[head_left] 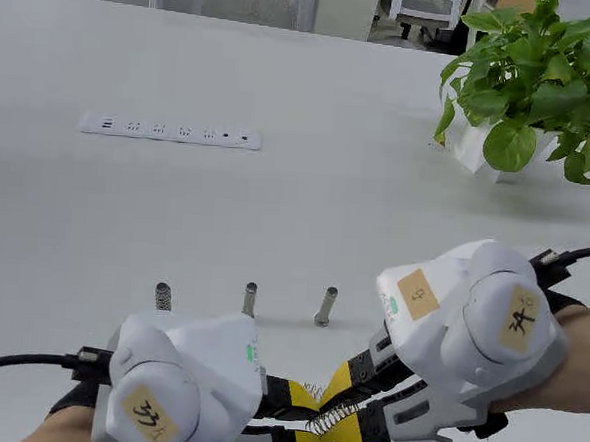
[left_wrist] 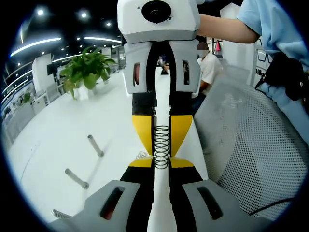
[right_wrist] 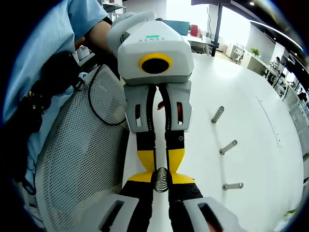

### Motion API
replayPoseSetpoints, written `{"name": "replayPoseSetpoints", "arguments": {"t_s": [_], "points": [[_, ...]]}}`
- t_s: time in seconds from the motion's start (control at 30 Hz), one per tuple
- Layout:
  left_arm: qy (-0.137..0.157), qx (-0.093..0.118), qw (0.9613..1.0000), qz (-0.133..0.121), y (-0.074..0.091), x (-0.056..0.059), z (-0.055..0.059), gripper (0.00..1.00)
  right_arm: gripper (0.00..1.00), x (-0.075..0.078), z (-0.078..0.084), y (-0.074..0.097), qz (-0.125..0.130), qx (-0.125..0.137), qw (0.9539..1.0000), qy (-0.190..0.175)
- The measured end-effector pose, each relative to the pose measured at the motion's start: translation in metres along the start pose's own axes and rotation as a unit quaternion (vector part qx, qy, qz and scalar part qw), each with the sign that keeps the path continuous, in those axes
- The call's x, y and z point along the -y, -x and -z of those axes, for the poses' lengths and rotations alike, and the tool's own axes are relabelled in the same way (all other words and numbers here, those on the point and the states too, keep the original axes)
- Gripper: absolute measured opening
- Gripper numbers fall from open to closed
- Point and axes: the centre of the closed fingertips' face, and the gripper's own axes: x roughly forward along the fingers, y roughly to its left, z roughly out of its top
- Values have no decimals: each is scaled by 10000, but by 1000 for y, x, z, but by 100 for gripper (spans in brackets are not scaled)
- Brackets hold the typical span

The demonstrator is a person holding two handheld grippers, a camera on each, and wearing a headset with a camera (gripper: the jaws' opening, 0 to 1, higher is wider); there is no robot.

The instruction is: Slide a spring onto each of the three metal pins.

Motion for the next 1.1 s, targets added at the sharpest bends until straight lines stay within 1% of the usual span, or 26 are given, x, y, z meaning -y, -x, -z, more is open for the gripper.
{"name": "replayPoseSetpoints", "arguments": {"t_s": [0.17,0.27,0.3,0.33,0.37,0.4,0.43,0.5,0.57,0.6,0.7,0.73,0.77,0.83,0.87,0.93,1.03,1.1], "points": [[67,54,9999,-100,2,-3,1,7,8,2,-1,0,6,-4,10000,25],[172,111,9996,-185,4,-4,2,7,8,4,-3,0,21,17,10000,35],[234,108,9994,-215,5,-5,4,8,8,5,-3,0,29,27,10000,40],[309,108,9992,-229,6,-5,6,10,8,5,-4,0,49,32,10000,55],[481,145,9983,-285,8,-6,8,13,8,7,-5,0,70,42,9999,71],[512,183,9979,-350,9,-8,9,16,8,8,-6,1,78,60,9999,66],[610,212,9970,-424,12,-9,12,19,8,9,-7,1,100,99,9999,48],[697,196,9961,-502,15,-11,15,22,8,10,-8,1,117,120,9999,44],[806,219,9944,-653,21,-14,19,27,8,12,-8,1,146,113,9998,88],[895,223,9928,-762,25,-17,21,29,8,12,-8,1,149,102,9998,107],[1040,265,9887,-1048,37,-26,25,40,8,13,-9,1,172,87,9997,157],[1117,256,9870,-1122,41,-28,26,42,8,14,-9,2,181,84,9997,167],[1174,294,9848,-1245,46,-32,27,45,8,14,-9,2,187,78,9996,186],[1250,309,9823,-1359,52,-36,30,48,8,15,-10,3,192,75,9996,204],[1311,311,9799,-1469,57,-39,32,51,8,15,-10,3,190,55,9996,222],[1387,294,9767,-1609,63,-43,36,55,8,17,-9,4,202,26,9994,263],[1542,315,9698,-1862,74,-49,41,63,8,21,-10,7,224,13,9993,315],[1629,280,9653,-2019,80,-52,46,68,8,23,-10,8,231,-21,9991,365]]}}
